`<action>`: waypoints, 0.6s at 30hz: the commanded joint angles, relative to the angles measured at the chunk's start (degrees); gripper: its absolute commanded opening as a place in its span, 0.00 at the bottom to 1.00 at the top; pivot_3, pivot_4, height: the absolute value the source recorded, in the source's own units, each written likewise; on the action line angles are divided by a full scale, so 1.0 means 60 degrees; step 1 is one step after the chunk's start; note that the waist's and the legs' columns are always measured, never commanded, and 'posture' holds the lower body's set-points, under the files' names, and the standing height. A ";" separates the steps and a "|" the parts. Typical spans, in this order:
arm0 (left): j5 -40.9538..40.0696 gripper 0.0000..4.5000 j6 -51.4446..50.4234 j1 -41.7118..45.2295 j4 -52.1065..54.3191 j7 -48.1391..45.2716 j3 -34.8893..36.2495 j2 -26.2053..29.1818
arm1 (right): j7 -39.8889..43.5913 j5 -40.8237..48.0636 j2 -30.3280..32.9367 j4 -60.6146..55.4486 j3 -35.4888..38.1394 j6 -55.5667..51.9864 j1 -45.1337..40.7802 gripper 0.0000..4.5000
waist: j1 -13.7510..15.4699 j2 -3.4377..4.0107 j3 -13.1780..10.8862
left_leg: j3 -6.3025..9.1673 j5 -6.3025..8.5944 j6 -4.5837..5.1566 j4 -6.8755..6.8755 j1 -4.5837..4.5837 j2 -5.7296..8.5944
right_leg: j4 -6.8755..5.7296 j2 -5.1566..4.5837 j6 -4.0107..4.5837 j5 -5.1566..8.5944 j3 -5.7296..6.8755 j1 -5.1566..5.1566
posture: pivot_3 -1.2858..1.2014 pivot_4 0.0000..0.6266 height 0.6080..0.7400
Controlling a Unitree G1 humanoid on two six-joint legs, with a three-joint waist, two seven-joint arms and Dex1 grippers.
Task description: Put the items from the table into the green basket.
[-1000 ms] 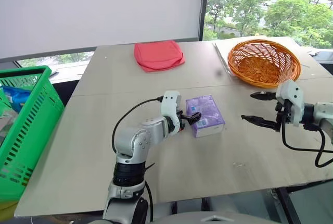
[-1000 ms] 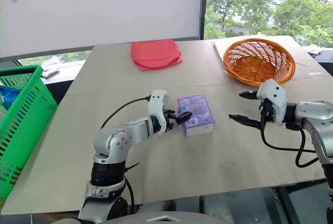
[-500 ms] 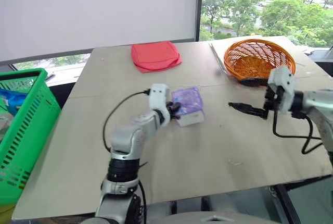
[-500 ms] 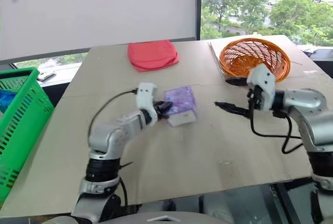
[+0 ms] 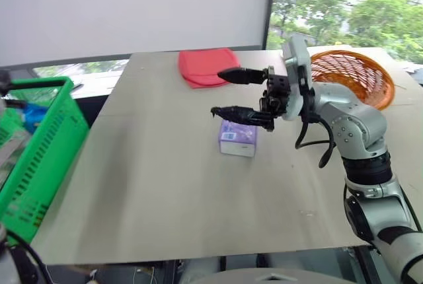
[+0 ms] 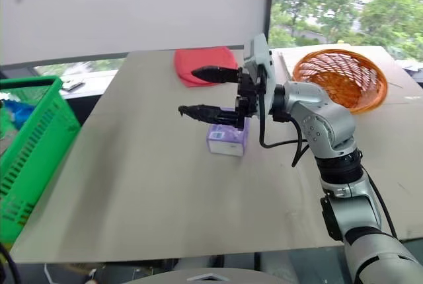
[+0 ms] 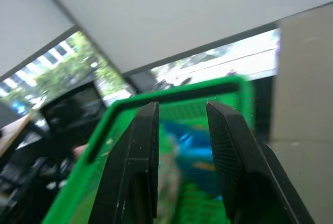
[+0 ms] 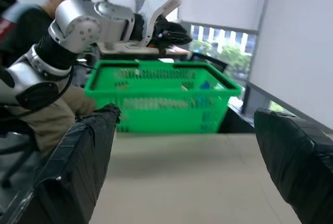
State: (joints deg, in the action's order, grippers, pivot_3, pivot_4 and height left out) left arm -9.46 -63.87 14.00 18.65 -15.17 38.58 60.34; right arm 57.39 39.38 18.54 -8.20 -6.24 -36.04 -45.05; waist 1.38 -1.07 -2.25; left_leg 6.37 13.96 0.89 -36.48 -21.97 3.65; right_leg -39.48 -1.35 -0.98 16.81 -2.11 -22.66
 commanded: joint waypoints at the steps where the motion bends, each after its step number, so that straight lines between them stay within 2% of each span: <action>1: -0.1286 0.32 -0.1085 0.0567 0.1307 -0.0411 0.0586 -0.1715 | 0.0441 -0.0488 0.0409 0.0334 -0.0037 0.0500 -0.0061 1.00 | 0.0450 0.0004 0.0003 | 0.0002 -0.0001 -0.0001 -0.0002 0.0003 0.0001 | -0.0003 -0.0004 0.0000 0.0000 0.0006 0.0007 | 0.57 0.00 1.00; 3: -0.1914 0.32 -0.1641 0.1168 0.1884 -0.0127 0.0484 -0.3527 | 0.0614 -0.0843 0.0742 0.0525 -0.0062 0.0780 0.0062 1.00 | 0.0689 -0.0004 0.0008 | 0.0017 0.0005 0.0015 -0.0014 0.0002 0.0010 | -0.0009 -0.0030 0.0001 -0.0003 0.0047 0.0024 | 0.57 0.00 1.00; 6: -0.2736 0.32 -0.1986 0.1584 0.2498 0.0091 -0.0509 -0.6141 | 0.0712 -0.1256 0.1244 0.0579 0.0006 0.1042 0.0369 1.00 | 0.0954 -0.0046 0.0028 | 0.0039 -0.0005 0.0007 -0.0069 0.0003 0.0000 | -0.0011 -0.0032 0.0014 -0.0020 0.0103 0.0070 | 0.55 0.00 1.00; 7: -0.2883 0.43 -0.2019 0.1676 0.2549 0.0188 -0.0822 -0.6826 | 0.0754 -0.1398 0.1421 0.0528 0.0007 0.1147 0.0526 1.00 | 0.0962 -0.0054 0.0031 | 0.0044 -0.0005 0.0007 -0.0080 0.0000 0.0000 | -0.0012 -0.0032 0.0014 -0.0026 0.0108 0.0072 | 0.55 0.00 1.00; 8: -0.2875 0.49 -0.1882 0.1743 0.2432 0.0347 -0.1169 -0.7400 | 0.0751 -0.1477 0.1584 0.0432 0.0041 0.1181 0.0695 1.00 | 0.0931 -0.0066 0.0028 | 0.0045 -0.0005 0.0008 -0.0090 -0.0003 0.0000 | -0.0010 -0.0032 0.0011 -0.0029 0.0111 0.0077 | 0.54 0.00 1.00; 12: -0.2774 0.91 -0.1089 0.1894 0.1434 0.0514 -0.2436 -0.8594 | 0.0471 -0.1503 0.2070 -0.0203 0.0289 0.0990 0.1373 1.00 | 0.0609 -0.0067 0.0030 | 0.0022 -0.0004 0.0009 -0.0091 -0.0003 -0.0009 | -0.0007 -0.0025 0.0011 -0.0033 0.0087 0.0084 | 0.52 0.00 1.00; 13: -0.2716 0.98 -0.0876 0.1927 0.1129 0.0495 -0.2763 -0.8704 | 0.0397 -0.1507 0.2154 -0.0339 0.0324 0.0957 0.1503 1.00 | 0.0474 -0.0059 0.0031 | 0.0009 -0.0004 0.0008 -0.0079 -0.0002 -0.0015 | -0.0005 -0.0019 0.0012 -0.0032 0.0077 0.0081 | 0.51 0.00 1.00; 18: -0.2730 0.98 -0.0378 0.2614 -0.0723 0.0577 -0.3755 -0.9440 | -0.0002 -0.2112 0.2942 -0.0798 0.0388 0.0982 0.2301 1.00 | -0.0049 -0.0051 0.0030 | -0.0029 -0.0004 0.0009 -0.0065 0.0000 -0.0042 | 0.0011 0.0007 0.0014 -0.0031 0.0044 0.0075 | 0.49 0.00 1.00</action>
State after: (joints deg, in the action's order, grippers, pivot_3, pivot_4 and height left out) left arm -25.65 -67.83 28.08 15.54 -11.94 17.27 3.73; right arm 58.39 28.01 34.99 -11.03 -5.59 -30.91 -31.47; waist 1.09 -1.38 -2.07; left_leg 6.19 13.94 0.96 -36.90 -21.98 3.40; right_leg -39.41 -1.32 -0.90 16.62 -1.85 -22.19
